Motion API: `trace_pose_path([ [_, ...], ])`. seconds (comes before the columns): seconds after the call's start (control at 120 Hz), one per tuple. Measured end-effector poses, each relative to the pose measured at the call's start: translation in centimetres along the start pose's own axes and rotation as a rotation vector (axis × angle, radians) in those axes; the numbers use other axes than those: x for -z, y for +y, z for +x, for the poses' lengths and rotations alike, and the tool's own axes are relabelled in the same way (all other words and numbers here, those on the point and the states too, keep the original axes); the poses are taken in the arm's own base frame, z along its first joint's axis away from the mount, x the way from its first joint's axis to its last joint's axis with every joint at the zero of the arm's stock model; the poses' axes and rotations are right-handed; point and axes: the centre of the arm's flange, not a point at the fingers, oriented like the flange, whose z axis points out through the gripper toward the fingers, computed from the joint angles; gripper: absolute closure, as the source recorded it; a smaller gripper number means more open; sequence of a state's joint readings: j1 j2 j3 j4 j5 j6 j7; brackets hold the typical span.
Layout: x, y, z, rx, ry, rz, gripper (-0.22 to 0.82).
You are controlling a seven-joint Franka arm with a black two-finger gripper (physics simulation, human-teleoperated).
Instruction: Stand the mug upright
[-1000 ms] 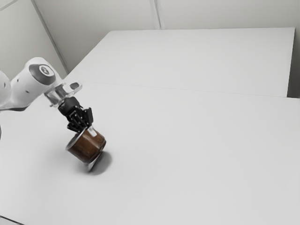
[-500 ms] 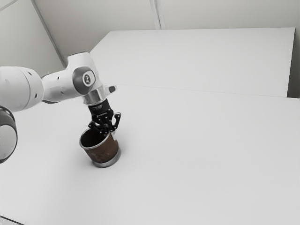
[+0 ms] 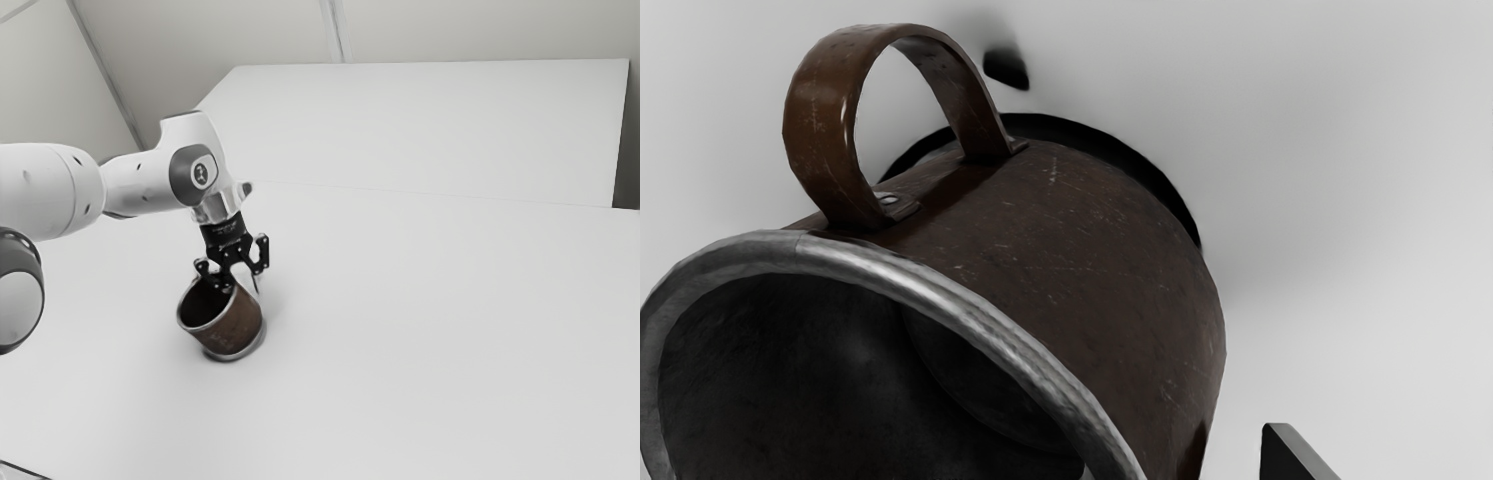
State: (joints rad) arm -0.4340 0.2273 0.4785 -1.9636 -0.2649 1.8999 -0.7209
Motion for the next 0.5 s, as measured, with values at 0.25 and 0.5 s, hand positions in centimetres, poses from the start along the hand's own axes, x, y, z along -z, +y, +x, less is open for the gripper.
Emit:
trace_pose_path([
  [0.25, 0.2, 0.5, 0.3, 0.078, 0.013, -0.007, 0.12],
  [0.5, 0.6, 1.1, 0.7, 0.109, 0.038, -0.067, 0.04],
])
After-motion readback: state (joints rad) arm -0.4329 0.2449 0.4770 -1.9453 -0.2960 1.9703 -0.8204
